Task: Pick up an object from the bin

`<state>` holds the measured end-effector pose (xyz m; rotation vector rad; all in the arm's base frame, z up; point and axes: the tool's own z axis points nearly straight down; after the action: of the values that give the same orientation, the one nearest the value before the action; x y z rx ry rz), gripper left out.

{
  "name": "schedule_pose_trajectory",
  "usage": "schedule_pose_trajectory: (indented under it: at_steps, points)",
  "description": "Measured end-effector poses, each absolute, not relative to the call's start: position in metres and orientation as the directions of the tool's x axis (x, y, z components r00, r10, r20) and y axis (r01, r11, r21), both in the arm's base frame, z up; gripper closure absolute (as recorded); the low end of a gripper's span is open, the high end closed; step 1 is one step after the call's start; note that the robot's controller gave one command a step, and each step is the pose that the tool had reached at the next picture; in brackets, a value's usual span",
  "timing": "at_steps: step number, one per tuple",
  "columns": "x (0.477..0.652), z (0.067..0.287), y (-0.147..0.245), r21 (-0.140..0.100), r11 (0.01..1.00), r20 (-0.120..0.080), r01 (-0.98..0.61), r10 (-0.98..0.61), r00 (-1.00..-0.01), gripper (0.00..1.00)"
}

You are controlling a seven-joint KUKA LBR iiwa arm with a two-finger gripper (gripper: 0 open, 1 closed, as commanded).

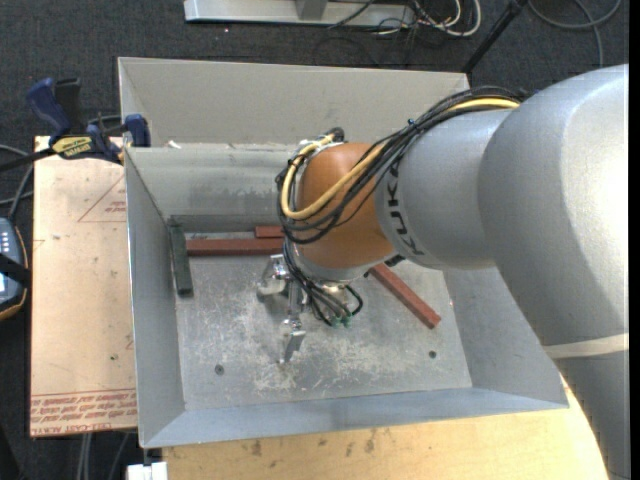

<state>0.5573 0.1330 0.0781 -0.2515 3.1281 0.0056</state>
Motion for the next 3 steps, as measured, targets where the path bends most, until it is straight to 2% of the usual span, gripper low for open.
schedule_pose_trajectory:
  at_steps: [1,2,3]
  points:
    - [0.596,0.117,0.094,0.005,0.984,0.004,-0.177,-0.177,-0.984,0.0]
    - [0.641,0.162,0.045,-0.002,0.987,-0.01,-0.163,-0.163,-0.986,0.0]
    - [0.635,0.128,0.054,-0.002,0.976,-0.014,-0.217,-0.217,-0.976,0.0]
